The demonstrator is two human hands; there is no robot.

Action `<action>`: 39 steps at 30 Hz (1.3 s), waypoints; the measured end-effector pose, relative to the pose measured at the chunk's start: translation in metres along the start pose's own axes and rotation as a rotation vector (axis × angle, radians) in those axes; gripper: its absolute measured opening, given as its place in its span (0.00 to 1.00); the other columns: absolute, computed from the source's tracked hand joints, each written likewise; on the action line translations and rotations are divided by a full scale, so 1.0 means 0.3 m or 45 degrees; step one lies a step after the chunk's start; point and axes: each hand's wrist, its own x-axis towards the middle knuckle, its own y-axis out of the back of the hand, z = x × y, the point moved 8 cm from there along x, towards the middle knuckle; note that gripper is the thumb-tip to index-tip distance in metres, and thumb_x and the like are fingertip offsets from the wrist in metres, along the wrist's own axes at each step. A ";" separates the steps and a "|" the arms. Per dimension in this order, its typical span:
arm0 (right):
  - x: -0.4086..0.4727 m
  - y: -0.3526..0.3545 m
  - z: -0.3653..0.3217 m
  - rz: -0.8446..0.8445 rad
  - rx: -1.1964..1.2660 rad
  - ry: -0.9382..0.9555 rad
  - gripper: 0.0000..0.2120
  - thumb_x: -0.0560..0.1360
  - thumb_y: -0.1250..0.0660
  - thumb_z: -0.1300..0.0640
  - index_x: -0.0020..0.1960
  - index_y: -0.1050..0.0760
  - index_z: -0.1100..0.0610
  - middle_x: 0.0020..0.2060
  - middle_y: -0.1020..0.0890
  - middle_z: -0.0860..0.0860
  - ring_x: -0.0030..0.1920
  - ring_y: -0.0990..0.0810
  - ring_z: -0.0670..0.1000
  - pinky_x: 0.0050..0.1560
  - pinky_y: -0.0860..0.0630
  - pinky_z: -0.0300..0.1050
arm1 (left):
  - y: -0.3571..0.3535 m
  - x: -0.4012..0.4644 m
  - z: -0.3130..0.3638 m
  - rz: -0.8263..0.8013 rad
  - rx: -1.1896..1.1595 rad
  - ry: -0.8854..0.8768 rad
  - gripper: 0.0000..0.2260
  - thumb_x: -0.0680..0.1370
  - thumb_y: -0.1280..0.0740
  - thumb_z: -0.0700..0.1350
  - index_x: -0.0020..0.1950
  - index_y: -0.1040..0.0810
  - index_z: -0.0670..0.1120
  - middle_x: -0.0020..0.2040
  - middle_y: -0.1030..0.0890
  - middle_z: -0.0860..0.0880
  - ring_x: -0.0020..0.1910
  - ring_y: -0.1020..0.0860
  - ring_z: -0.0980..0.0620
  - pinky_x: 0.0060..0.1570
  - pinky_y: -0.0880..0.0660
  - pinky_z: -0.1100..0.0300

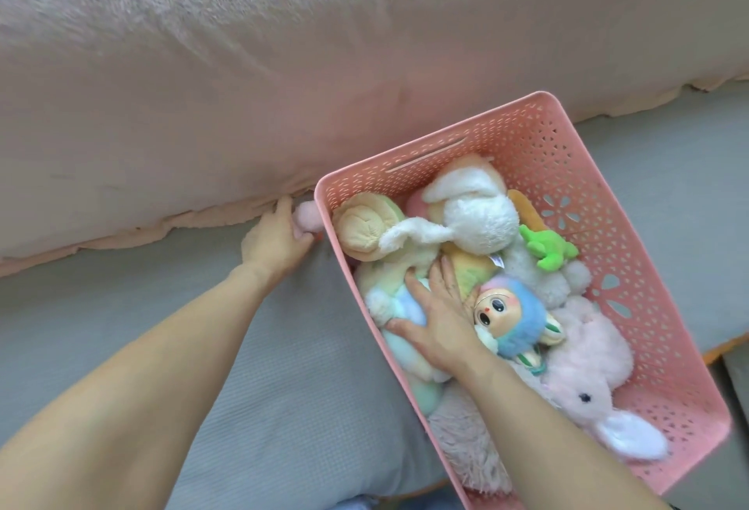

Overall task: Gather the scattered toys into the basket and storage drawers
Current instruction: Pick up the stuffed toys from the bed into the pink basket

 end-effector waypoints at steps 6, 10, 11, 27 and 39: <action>-0.002 -0.004 0.003 -0.041 -0.005 0.018 0.39 0.72 0.36 0.38 0.76 0.48 0.48 0.76 0.62 0.53 0.73 0.70 0.47 0.73 0.59 0.62 | 0.096 -0.147 -0.053 0.318 -0.672 0.309 0.17 0.71 0.32 0.46 0.56 0.33 0.44 0.52 0.22 0.45 0.51 0.24 0.43 0.45 0.33 0.58; -0.021 0.015 -0.009 -0.035 0.013 0.042 0.37 0.72 0.35 0.40 0.76 0.47 0.47 0.76 0.62 0.53 0.74 0.68 0.49 0.73 0.60 0.62 | 0.282 -0.341 0.054 0.679 -0.985 0.133 0.17 0.71 0.30 0.47 0.52 0.37 0.49 0.44 0.27 0.55 0.41 0.27 0.55 0.40 0.33 0.63; -0.030 0.021 -0.014 -0.033 0.047 0.054 0.37 0.72 0.34 0.41 0.76 0.47 0.47 0.76 0.62 0.53 0.74 0.68 0.48 0.74 0.58 0.61 | 0.334 -0.390 0.097 0.740 -1.042 0.028 0.18 0.71 0.28 0.47 0.51 0.37 0.50 0.43 0.29 0.58 0.40 0.28 0.59 0.41 0.32 0.65; -0.573 0.280 0.279 0.501 0.562 0.066 0.25 0.76 0.38 0.64 0.71 0.35 0.52 0.73 0.42 0.46 0.75 0.47 0.46 0.72 0.47 0.39 | 0.205 -0.583 0.623 0.256 -0.373 -0.285 0.20 0.75 0.36 0.42 0.65 0.34 0.40 0.63 0.32 0.40 0.62 0.31 0.43 0.59 0.33 0.51; -0.778 0.136 0.379 0.477 0.553 0.000 0.24 0.77 0.42 0.64 0.71 0.35 0.50 0.74 0.42 0.45 0.74 0.46 0.45 0.74 0.45 0.45 | -0.114 -0.853 0.279 -0.067 -0.851 0.368 0.21 0.76 0.35 0.44 0.66 0.34 0.37 0.59 0.25 0.38 0.54 0.23 0.40 0.53 0.26 0.48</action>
